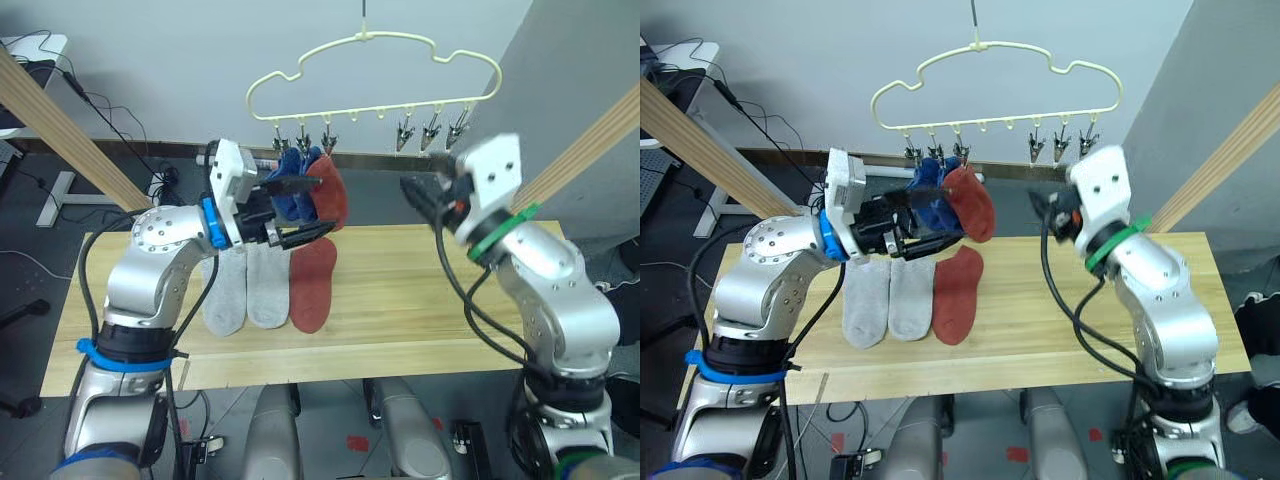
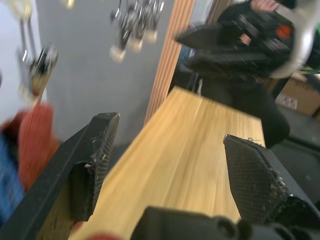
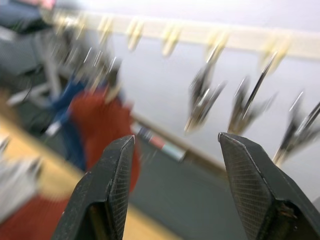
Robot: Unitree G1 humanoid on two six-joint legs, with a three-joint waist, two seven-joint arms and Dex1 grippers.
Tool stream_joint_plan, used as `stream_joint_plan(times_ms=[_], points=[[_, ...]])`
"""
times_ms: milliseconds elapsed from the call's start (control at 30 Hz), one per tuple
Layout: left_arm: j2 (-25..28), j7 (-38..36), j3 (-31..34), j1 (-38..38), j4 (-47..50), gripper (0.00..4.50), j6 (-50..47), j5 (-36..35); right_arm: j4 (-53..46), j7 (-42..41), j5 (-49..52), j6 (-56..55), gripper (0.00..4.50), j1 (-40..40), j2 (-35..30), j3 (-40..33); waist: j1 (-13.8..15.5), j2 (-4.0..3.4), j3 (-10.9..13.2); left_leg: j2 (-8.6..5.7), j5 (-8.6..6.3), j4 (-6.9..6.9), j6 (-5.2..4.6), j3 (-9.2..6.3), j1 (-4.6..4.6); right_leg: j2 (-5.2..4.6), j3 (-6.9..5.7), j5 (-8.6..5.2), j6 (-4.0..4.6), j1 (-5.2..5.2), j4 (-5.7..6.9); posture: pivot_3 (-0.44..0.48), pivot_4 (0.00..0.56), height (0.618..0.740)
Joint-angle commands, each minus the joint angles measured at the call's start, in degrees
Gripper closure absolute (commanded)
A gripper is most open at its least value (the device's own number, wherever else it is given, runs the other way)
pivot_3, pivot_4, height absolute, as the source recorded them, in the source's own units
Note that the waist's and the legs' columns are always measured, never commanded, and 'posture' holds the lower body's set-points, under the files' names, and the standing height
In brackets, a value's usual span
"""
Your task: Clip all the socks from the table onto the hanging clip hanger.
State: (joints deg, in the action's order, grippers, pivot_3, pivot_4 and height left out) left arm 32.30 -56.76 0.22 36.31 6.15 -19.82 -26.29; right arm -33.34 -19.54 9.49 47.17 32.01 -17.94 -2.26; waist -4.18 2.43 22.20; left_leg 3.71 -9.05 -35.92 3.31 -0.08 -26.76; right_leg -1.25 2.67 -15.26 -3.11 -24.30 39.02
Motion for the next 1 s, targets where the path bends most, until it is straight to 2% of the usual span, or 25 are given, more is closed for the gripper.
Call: stream_joint_plan(times_ms=[33, 100, 233, 467, 967, 1000], points=[[-0.54, 0.55, -0.02, 1.09, 0.08, 0.72, 0.09, -0.02, 0.72, 1.27, 0.91, 0.08, 1.88, -0.2, 0.3, -1.48, 0.01, 0.0, 0.0, -0.01, 0.0, 0.01, 0.0, 0.01, -0.03, 0.0, 0.0, 0.0, 0.0, -0.03, 0.0, -0.137, 0.345, 0.74], [-0.98, 0.95, -0.01, 1.58, -0.19, 0.72, -0.15, -0.09, 1.61, 1.4, 1.19, 0.36, 2.22, 0.59, 0.18, -1.13, 0.04, 0.0, 0.0, -0.01, 0.0, 0.0, 0.0, 0.02, -0.1, -0.02, 0.0, 0.0, 0.0, -0.08, 0.0, -0.136, 0.345, 0.74], [-1.21, 1.05, -0.17, 1.75, -0.21, 0.72, -0.27, -0.05, 2.49, 1.52, 1.11, 0.92, 3.61, 1.39, -0.51, -0.05, 0.04, 0.0, 0.0, -0.01, 0.0, 0.01, -0.01, 0.02, -0.09, -0.02, -0.01, 0.01, 0.01, -0.09, 0.01, -0.136, 0.346, 0.74], [-1.61, 1.12, -0.26, 2.34, -0.09, 0.72, -0.81, -0.23, 6.39, 6.03, -0.71, 1.55, 3.61, 4.83, 2.38, 1.55, -0.02, 0.0, 0.0, 0.0, 0.0, -0.02, 0.0, 0.01, -0.09, -0.01, -0.01, 0.01, 0.01, -0.09, 0.05, -0.14, 0.343, 0.74], [-2.25, 0.63, -0.48, 2.96, -0.97, 0.72, -0.14, 0.42, 12.5, 8.79, -0.58, -1.08, 3.61, 10.13, 6.42, 1.52, -0.03, 0.0, 0.0, 0.0, 0.0, 0.01, -0.01, 0.0, -0.09, -0.02, -0.04, 0.02, 0.03, -0.1, 0.05, -0.138, 0.33, 0.74], [-2.28, 0.62, -0.5, 2.93, -1.0, 0.72, -0.12, 0.49, 12.69, 8.77, -0.65, -1.31, 3.45, 10.32, 6.6, 1.67, -0.03, 0.0, 0.0, 0.0, 0.0, 0.0, -0.01, 0.0, -0.09, -0.02, -0.04, 0.02, 0.03, -0.1, 0.05, -0.138, 0.33, 0.74]])
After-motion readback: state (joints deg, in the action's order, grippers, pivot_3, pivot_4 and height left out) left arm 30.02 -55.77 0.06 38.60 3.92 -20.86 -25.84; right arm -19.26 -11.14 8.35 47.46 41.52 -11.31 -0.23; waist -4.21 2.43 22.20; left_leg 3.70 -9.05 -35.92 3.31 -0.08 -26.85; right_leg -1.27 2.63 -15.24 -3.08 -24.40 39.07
